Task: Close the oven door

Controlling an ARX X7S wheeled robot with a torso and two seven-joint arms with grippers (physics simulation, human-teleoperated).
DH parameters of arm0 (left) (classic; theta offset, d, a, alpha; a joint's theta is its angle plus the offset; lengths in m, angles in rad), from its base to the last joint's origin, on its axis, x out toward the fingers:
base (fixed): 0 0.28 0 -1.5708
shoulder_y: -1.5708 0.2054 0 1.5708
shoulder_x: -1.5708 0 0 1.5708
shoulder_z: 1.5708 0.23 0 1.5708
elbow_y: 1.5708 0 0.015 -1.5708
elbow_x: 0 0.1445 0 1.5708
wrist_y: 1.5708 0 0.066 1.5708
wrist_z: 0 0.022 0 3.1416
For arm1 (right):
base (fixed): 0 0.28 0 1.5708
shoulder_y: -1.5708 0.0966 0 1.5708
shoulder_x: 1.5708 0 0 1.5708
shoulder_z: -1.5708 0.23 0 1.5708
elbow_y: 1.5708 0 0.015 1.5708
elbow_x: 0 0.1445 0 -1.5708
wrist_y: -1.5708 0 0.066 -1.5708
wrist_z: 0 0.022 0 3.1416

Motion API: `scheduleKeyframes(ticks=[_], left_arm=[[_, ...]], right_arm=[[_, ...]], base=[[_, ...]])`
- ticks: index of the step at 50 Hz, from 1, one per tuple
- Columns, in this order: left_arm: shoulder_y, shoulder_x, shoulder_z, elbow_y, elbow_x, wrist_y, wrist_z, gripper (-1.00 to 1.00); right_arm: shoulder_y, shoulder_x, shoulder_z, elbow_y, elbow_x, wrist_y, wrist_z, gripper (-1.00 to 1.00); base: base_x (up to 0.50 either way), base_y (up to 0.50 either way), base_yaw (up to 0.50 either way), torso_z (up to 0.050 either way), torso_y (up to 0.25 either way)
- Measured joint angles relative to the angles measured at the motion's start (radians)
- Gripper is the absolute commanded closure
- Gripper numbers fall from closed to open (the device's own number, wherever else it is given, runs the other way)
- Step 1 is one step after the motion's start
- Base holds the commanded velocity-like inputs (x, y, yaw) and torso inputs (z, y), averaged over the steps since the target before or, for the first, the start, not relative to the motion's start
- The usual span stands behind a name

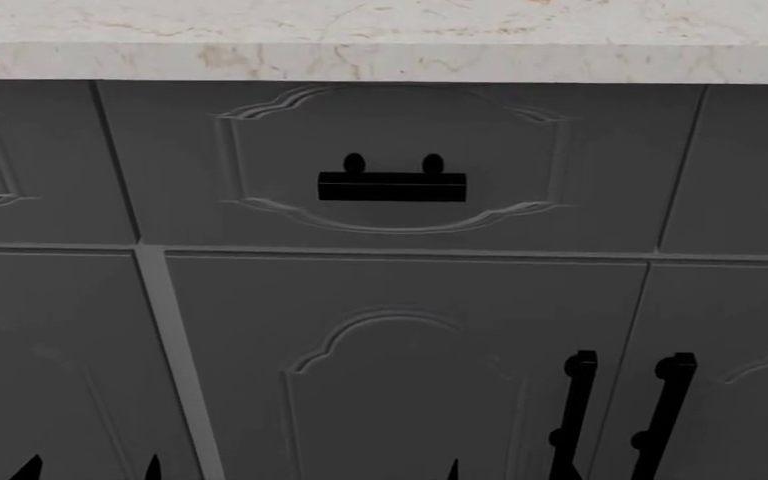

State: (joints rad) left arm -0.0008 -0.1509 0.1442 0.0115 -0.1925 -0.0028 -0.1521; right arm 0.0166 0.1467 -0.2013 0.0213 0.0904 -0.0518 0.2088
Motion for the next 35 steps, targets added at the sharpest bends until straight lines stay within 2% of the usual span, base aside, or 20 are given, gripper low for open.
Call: scheduleKeyframes(ticks=[12, 20, 35], left_arm=[[-0.003, -0.007, 0.009, 0.0, -0.003, -0.001, -0.01, -1.0], [0.001, -0.01, 0.008, 0.0, -0.018, 0.019, -0.007, -1.0], [0.001, -0.017, 0.011, 0.001, -0.037, 0.027, -0.013, -1.0]], right_arm=[[0.004, 0.006, -0.011, 0.005, 0.004, 0.001, 0.008, -1.0], [0.006, 0.011, -0.018, 0.006, 0.003, 0.002, 0.015, -1.0], [0.009, 0.019, -0.028, 0.008, 0.009, 0.004, 0.024, -1.0]], base=[[0.0, 0.0, 0.0, -0.05, 0.0], [0.0, 0.12, 0.0, 0.0, 0.0], [0.0, 0.5, 0.0, 0.0, 0.0]])
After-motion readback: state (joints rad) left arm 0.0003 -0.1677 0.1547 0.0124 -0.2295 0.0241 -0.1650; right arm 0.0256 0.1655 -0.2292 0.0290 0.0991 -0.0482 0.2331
